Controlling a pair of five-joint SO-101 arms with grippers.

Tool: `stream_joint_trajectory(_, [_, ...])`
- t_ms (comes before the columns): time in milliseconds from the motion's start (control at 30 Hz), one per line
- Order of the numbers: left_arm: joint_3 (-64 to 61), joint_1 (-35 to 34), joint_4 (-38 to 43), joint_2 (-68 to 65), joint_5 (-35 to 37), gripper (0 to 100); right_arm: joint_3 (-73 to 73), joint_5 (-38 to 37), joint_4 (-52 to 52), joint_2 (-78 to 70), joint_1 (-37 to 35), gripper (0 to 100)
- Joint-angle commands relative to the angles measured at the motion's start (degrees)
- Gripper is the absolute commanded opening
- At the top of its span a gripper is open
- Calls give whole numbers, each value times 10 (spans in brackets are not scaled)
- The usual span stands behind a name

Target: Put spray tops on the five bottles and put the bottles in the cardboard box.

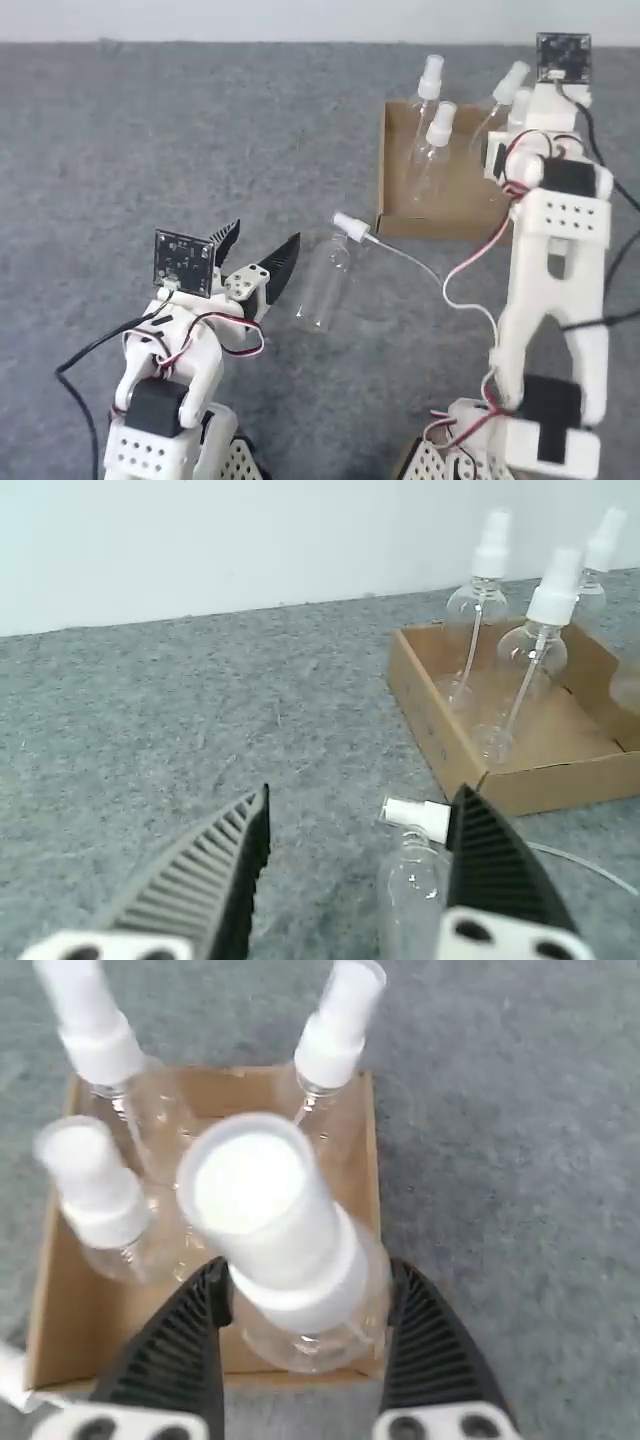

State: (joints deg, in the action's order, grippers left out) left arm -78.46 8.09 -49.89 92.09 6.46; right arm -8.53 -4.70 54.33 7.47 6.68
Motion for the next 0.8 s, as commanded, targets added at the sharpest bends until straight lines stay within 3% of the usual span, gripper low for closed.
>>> stream_joint_trajectory(0, [4, -2, 18, 5, 3, 265, 36, 28, -44, -19, 5, 6])
stream_joint_trajectory(167, [4, -2, 18, 5, 3, 265, 36, 68, -93, -68, 6, 6])
stream_joint_trajectory(767, [-5, -3, 29, 7, 3, 265, 21, 69, -206, -148, 7, 6])
